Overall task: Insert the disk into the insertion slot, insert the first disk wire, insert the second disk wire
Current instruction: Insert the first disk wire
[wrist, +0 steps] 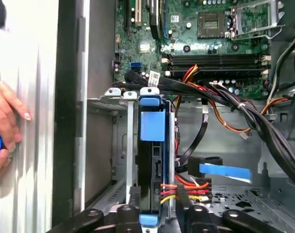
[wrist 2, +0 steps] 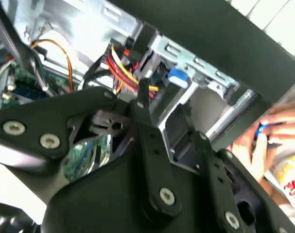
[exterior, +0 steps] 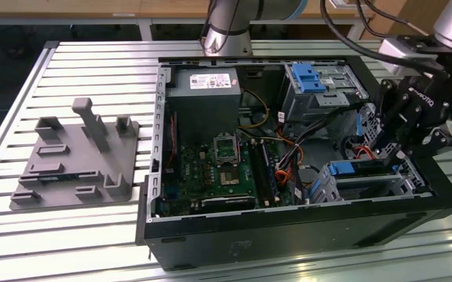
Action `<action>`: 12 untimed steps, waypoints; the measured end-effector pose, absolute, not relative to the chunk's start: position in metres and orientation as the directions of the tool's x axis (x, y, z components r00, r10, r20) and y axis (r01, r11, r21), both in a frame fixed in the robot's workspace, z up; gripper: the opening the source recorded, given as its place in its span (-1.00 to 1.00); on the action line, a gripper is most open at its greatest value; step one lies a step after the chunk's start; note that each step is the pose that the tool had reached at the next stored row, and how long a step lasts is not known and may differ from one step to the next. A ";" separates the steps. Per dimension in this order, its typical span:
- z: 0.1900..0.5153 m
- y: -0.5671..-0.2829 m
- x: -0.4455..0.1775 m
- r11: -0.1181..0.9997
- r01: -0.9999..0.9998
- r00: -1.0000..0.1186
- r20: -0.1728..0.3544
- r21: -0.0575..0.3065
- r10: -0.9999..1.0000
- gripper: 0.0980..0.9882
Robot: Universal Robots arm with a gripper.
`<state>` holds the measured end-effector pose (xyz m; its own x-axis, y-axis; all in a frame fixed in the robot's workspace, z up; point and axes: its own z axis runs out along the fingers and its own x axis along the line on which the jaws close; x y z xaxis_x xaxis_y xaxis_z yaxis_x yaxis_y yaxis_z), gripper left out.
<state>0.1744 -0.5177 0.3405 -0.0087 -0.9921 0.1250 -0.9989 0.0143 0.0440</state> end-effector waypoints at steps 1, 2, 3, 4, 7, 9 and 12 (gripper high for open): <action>0.347 -0.518 0.174 0.014 -0.999 -0.009 0.125 0.044 -0.992 -0.28; 0.352 -0.518 0.174 0.014 -0.999 -0.009 0.125 0.044 -0.992 -0.28; 0.356 -0.518 0.174 0.014 -0.999 -0.009 0.125 0.044 -0.992 -0.28; 0.361 -0.518 0.174 0.014 -0.999 -0.009 0.125 0.044 -0.992 -0.28; 0.373 -0.517 0.175 0.014 -0.999 -0.009 0.125 0.044 -0.992 -0.28; 0.373 -0.517 0.175 0.014 -0.999 -0.009 0.124 0.044 -0.992 -0.28; 0.373 -0.517 0.175 0.014 -0.999 -0.009 0.123 0.044 -0.992 -0.28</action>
